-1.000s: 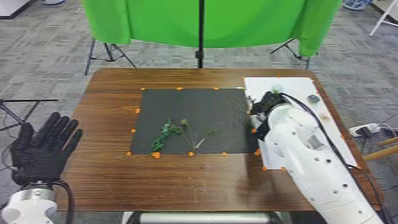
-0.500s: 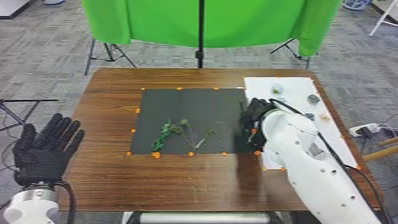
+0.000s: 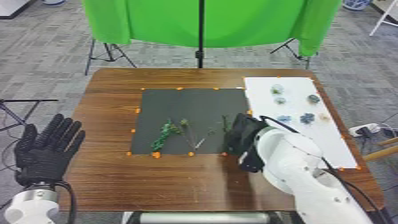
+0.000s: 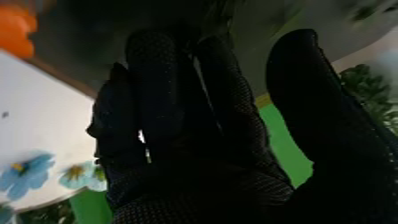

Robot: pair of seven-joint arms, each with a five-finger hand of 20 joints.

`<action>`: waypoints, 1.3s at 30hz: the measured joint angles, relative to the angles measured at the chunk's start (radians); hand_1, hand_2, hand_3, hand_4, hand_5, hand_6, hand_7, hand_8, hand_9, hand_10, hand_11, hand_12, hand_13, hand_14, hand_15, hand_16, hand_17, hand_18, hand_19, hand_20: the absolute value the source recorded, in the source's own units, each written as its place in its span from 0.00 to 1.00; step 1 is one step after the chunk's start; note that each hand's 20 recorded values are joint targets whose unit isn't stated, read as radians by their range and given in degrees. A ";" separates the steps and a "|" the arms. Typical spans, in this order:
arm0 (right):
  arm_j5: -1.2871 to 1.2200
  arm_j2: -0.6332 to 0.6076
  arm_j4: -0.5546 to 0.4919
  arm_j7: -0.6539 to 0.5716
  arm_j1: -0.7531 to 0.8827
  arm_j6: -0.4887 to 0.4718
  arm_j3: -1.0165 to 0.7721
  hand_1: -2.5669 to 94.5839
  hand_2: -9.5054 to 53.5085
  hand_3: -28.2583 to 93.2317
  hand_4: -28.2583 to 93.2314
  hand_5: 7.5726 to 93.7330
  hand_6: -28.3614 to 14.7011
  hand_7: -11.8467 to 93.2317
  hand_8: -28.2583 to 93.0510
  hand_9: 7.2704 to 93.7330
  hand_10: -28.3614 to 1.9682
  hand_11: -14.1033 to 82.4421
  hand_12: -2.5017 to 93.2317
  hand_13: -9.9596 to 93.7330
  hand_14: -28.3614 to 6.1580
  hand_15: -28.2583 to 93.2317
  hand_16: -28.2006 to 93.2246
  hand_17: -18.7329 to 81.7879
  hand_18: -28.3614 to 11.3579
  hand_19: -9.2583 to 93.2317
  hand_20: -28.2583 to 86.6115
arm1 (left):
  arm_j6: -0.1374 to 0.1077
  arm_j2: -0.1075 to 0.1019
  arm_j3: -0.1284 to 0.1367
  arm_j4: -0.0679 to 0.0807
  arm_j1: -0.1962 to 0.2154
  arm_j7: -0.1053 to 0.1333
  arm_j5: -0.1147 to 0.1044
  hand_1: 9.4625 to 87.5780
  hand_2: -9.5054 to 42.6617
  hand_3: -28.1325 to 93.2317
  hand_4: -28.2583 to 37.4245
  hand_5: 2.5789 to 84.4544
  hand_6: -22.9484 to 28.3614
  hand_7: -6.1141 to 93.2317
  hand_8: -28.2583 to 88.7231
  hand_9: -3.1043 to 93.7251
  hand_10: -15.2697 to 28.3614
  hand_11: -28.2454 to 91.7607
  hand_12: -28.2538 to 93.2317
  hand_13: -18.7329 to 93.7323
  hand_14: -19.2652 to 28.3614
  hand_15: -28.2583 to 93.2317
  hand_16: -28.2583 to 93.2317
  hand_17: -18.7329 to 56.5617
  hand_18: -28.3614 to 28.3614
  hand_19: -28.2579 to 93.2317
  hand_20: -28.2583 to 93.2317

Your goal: Arrange flowers

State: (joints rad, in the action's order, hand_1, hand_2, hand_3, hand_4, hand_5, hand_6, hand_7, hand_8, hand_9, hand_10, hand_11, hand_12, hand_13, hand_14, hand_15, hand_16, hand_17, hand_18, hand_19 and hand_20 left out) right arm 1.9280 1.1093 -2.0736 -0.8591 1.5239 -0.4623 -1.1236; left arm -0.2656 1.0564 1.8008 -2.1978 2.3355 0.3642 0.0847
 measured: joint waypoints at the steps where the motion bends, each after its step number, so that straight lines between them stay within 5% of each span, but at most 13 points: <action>1: -0.002 0.000 -0.006 0.001 0.005 0.000 0.002 0.46 0.11 0.82 0.03 0.70 0.42 0.17 0.14 0.57 0.27 0.25 0.17 0.64 0.30 0.77 0.39 0.47 0.06 0.93 0.59 | 0.000 0.000 0.000 0.000 0.000 -0.001 0.000 0.23 0.44 0.79 0.00 0.59 0.63 0.16 0.17 0.50 0.68 0.38 0.32 0.51 0.70 0.48 0.20 0.20 0.75 0.53 0.35; 14: -0.023 -0.002 -0.022 0.005 0.020 0.013 0.005 0.45 0.10 0.83 0.03 0.70 0.51 0.19 0.15 0.56 0.22 0.26 0.18 0.64 0.29 0.77 0.39 0.48 0.06 0.94 0.59 | 0.000 -0.001 0.001 0.001 0.000 -0.008 0.000 0.23 0.44 0.79 0.00 0.59 0.63 0.16 0.17 0.50 0.68 0.39 0.32 0.51 0.70 0.47 0.20 0.20 0.75 0.53 0.35; 22: -0.025 -0.025 -0.060 -0.019 0.071 0.198 -0.052 0.46 0.06 0.82 0.04 0.75 0.57 0.19 0.14 0.60 0.23 0.26 0.18 0.66 0.30 0.78 0.39 0.49 0.05 0.95 0.58 | 0.000 0.001 0.003 0.000 0.007 -0.005 -0.001 0.24 0.44 0.79 0.00 0.59 0.63 0.16 0.17 0.50 0.67 0.39 0.32 0.51 0.70 0.47 0.20 0.20 0.75 0.53 0.35; 32: 0.301 -0.065 -0.025 0.182 0.092 0.228 -0.177 0.50 0.00 0.84 0.01 0.60 0.54 0.20 0.15 0.54 0.36 0.27 0.19 0.62 0.38 0.77 0.40 0.46 0.12 0.91 0.59 | 0.000 0.003 0.003 -0.002 0.017 0.001 -0.002 0.24 0.44 0.79 0.00 0.59 0.63 0.16 0.17 0.50 0.68 0.39 0.32 0.51 0.70 0.47 0.20 0.19 0.75 0.53 0.35; 39: 0.314 -0.081 0.091 0.187 0.067 0.221 -0.243 0.54 0.00 0.83 0.00 0.57 0.57 0.21 0.14 0.52 0.46 0.26 0.18 0.61 0.42 0.76 0.40 0.44 0.13 0.89 0.60 | -0.001 0.006 0.002 -0.003 0.018 0.004 -0.002 0.23 0.44 0.79 0.00 0.59 0.63 0.16 0.17 0.50 0.68 0.38 0.32 0.51 0.70 0.47 0.20 0.20 0.75 0.53 0.35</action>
State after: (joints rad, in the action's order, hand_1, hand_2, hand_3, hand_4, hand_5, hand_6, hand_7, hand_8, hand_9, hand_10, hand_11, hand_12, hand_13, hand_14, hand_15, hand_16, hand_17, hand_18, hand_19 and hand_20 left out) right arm 2.2420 1.0283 -1.9822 -0.6725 1.5905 -0.2412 -1.3663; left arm -0.2662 1.0620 1.8032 -2.2009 2.3534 0.3680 0.0822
